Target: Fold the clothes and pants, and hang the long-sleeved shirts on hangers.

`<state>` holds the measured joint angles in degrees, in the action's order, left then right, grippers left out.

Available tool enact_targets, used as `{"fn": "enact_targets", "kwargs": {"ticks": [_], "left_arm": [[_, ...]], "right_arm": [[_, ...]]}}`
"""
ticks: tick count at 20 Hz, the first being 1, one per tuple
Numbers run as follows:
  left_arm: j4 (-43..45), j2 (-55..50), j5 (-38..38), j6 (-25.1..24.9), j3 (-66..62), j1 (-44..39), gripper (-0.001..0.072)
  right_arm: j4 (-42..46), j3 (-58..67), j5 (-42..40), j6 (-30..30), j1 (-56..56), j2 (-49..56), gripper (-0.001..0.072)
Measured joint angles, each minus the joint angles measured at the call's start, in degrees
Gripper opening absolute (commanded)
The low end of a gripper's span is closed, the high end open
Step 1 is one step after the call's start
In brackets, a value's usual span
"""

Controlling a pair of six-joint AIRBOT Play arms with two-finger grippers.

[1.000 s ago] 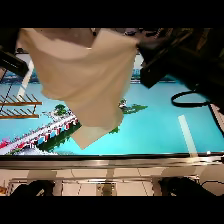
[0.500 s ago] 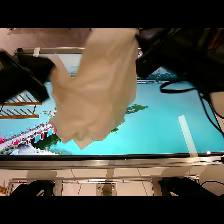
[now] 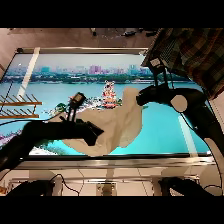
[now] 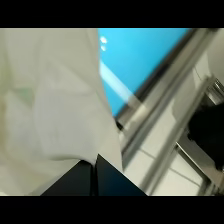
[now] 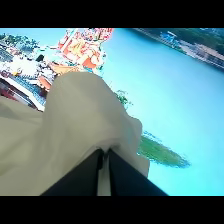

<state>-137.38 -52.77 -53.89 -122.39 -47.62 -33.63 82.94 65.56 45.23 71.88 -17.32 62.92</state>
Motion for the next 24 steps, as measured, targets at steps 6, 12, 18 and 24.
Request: {"fn": "enact_targets", "kwargs": {"ticks": [6,12,18,24], "left_arm": [[-1.1,-5.7,1.9,1.6,1.7,-10.3,0.0036],[-1.2,-7.0,3.0,2.4,2.0,-12.3,0.0036],[-1.1,-7.1,3.4,2.4,2.0,-12.6,0.0036],[-1.2,-7.1,3.7,2.4,2.0,-12.6,0.0037]], "right_arm": [[-5.1,0.1,4.9,4.5,3.5,-0.3,0.0448],[-13.4,-5.5,20.0,8.0,7.1,-0.3,0.0484],[-18.9,-17.8,18.6,13.9,6.5,1.7,0.0511],[-23.2,-21.0,13.6,15.6,3.9,9.2,0.0338]]}}
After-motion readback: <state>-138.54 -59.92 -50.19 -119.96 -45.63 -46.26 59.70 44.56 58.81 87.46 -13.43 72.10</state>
